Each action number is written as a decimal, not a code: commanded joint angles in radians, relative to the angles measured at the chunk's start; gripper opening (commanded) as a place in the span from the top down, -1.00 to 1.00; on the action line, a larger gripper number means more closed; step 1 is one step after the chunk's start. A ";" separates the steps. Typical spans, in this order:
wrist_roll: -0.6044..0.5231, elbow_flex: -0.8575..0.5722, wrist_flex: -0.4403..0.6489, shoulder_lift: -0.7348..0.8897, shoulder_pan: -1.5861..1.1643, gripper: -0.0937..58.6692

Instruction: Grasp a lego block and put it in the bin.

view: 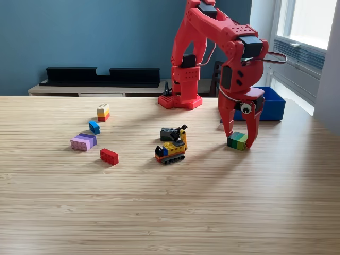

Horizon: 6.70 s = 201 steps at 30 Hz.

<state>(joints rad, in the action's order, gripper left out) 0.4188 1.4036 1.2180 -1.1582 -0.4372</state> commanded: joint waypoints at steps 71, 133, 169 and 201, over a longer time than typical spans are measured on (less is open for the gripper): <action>-0.304 -0.204 0.566 -0.268 -0.890 -0.10; -0.334 -0.449 0.526 -0.262 0.488 0.99; -0.305 -0.459 0.466 -0.259 0.761 0.99; -0.279 -0.453 0.448 -0.253 0.853 0.99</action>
<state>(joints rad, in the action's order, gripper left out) 0.1304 0.9971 1.6950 -1.3162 0.3958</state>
